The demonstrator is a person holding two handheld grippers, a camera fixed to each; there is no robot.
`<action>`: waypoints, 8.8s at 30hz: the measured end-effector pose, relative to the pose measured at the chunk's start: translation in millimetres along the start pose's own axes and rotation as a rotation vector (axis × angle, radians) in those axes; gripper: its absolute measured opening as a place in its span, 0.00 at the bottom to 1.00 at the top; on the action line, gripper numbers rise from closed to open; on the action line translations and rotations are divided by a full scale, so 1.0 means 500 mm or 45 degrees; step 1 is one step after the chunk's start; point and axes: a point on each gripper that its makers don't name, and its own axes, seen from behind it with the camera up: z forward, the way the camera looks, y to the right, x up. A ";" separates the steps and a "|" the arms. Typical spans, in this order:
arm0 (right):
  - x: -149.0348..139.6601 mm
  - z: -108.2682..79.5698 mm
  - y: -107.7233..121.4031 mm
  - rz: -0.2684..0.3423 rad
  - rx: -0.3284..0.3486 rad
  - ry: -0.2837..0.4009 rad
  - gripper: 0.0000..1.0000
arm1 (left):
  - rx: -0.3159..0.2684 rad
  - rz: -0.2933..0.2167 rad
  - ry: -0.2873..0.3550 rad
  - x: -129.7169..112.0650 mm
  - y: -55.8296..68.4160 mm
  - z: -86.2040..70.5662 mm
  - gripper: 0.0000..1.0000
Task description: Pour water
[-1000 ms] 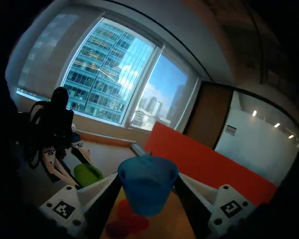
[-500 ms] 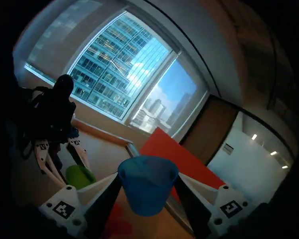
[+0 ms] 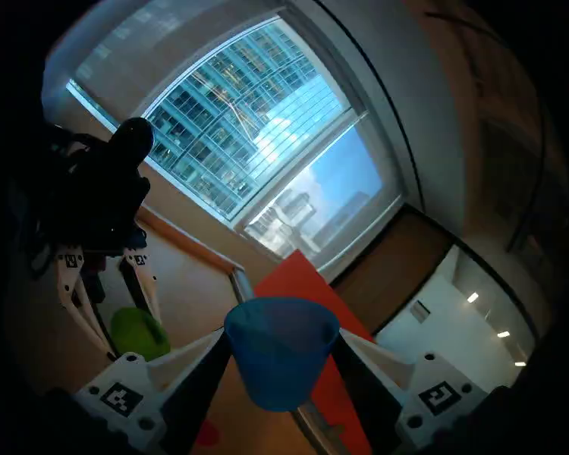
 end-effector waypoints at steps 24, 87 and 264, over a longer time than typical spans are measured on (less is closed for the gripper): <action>0.014 0.036 0.028 -0.244 -0.003 -0.011 0.90 | -0.014 0.005 0.005 0.006 0.006 0.003 0.88; 0.046 0.056 0.079 -0.614 -0.075 0.008 0.90 | -0.028 0.004 0.013 0.008 0.002 0.009 0.87; -0.079 -0.157 0.029 0.923 -0.080 -0.018 0.90 | 0.112 0.022 -0.029 -0.022 -0.062 -0.034 0.87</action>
